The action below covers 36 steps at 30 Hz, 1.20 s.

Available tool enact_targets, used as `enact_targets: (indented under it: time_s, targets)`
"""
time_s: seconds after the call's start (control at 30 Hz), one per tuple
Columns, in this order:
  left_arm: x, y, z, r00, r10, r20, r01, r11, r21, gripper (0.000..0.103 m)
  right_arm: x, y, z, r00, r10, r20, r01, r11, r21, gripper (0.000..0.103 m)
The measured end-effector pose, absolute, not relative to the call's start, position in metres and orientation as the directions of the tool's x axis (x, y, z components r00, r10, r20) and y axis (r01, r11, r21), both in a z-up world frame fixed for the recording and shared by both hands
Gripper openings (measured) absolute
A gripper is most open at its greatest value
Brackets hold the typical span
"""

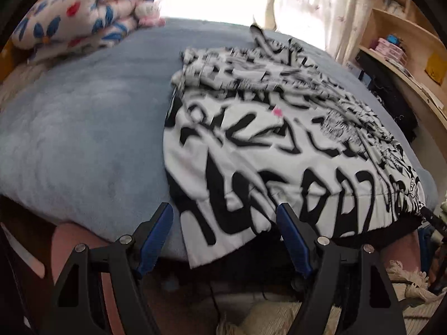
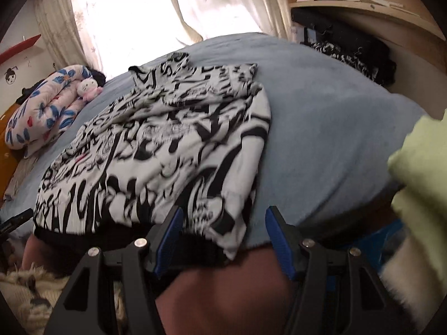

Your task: Fold large clothes

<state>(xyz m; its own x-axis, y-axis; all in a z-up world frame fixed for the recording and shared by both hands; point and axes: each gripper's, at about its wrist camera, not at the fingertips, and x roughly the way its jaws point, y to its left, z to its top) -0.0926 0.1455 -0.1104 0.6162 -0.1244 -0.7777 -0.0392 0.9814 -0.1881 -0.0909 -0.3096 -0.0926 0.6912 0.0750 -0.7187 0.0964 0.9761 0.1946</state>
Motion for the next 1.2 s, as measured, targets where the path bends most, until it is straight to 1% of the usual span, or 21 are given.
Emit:
enact_targets:
  time_s: [0.1,0.27,0.4,0.5,0.63,0.67,0.73,0.83,0.87,0.9,0.93,0.97,1.0,1.03,1.07,1.1,1.13,1.17,1.2]
  targets:
    - [-0.093,0.151,-0.113,0.611,-0.147,-0.778,-0.046,0.974,-0.22,0.075,-0.089,-0.312,-0.1,0.675,0.106,-0.73,0.095,0.969,0.229,0.061]
    - [-0.096,0.143,-0.113,0.595,-0.154,-0.789,-0.007,0.98,-0.197,0.075,-0.091,-0.304,-0.1,0.671,0.133,-0.73,0.046,0.974,0.22,0.061]
    - [-0.096,0.139,-0.116,0.571,-0.156,-0.806,0.011,0.983,-0.182,0.075,-0.092,-0.292,-0.102,0.653,0.124,-0.747,0.005,0.986,0.168,0.061]
    - [-0.093,0.141,-0.12,0.551,-0.171,-0.817,0.003,0.979,-0.203,0.075,-0.09,-0.285,-0.106,0.641,0.102,-0.761,-0.007,0.992,0.128,0.061]
    - [-0.09,0.142,-0.126,0.524,-0.173,-0.834,0.0,0.979,-0.203,0.075,-0.087,-0.282,-0.11,0.634,0.087,-0.768,-0.005,0.994,0.109,0.06]
    - [-0.089,0.141,-0.128,0.517,-0.174,-0.838,0.0,0.979,-0.204,0.075,-0.087,-0.281,-0.111,0.634,0.09,-0.768,-0.008,0.994,0.11,0.057]
    - [-0.086,0.139,-0.135,0.483,-0.172,-0.859,0.001,0.981,-0.196,0.075,-0.085,-0.281,-0.112,0.633,0.082,-0.77,-0.007,0.995,0.1,0.054]
    - [-0.084,0.14,-0.144,0.441,-0.168,-0.881,-0.013,0.981,-0.194,0.075,-0.086,-0.282,-0.112,0.637,0.077,-0.767,-0.002,0.995,0.098,0.043]
    - [-0.084,0.141,-0.146,0.437,-0.174,-0.883,-0.017,0.979,-0.202,0.075,-0.086,-0.284,-0.112,0.639,0.074,-0.765,0.002,0.995,0.099,0.037]
    - [-0.083,0.143,-0.147,0.433,-0.187,-0.882,-0.021,0.976,-0.217,0.075,-0.086,-0.286,-0.112,0.642,0.072,-0.763,0.006,0.995,0.099,0.029]
    - [-0.083,0.144,-0.148,0.432,-0.193,-0.881,-0.023,0.974,-0.225,0.074,-0.086,-0.288,-0.112,0.643,0.075,-0.762,0.005,0.995,0.103,0.026]
    - [-0.083,0.146,-0.148,0.436,-0.201,-0.877,-0.027,0.971,-0.236,0.07,-0.086,-0.29,-0.111,0.644,0.08,-0.761,0.004,0.994,0.108,0.024]
    - [-0.083,0.146,-0.149,0.441,-0.204,-0.874,-0.029,0.97,-0.241,0.057,-0.086,-0.291,-0.111,0.646,0.08,-0.759,0.009,0.994,0.112,0.02]
    - [-0.084,0.148,-0.147,0.45,-0.208,-0.869,-0.033,0.968,-0.249,0.044,-0.086,-0.293,-0.11,0.647,0.083,-0.758,0.012,0.993,0.119,0.019]
    - [-0.084,0.148,-0.146,0.454,-0.201,-0.868,-0.041,0.969,-0.246,0.037,-0.086,-0.293,-0.109,0.65,0.085,-0.755,0.014,0.992,0.124,0.017]
    - [-0.084,0.15,-0.144,0.464,-0.196,-0.864,-0.049,0.968,-0.245,0.024,-0.087,-0.293,-0.106,0.655,0.085,-0.751,0.016,0.992,0.126,0.015]
    - [-0.085,0.152,-0.141,0.475,-0.189,-0.86,-0.065,0.967,-0.248,0.013,-0.087,-0.293,-0.103,0.662,0.084,-0.745,0.016,0.992,0.126,0.014]
    - [-0.085,0.154,-0.139,0.48,-0.183,-0.858,-0.076,0.966,-0.248,0.012,-0.087,-0.293,-0.1,0.668,0.082,-0.74,0.015,0.992,0.124,0.012]
    - [-0.086,0.155,-0.136,0.484,-0.184,-0.856,-0.084,0.963,-0.255,0.007,-0.086,-0.292,-0.096,0.677,0.081,-0.732,0.013,0.993,0.121,0.01]
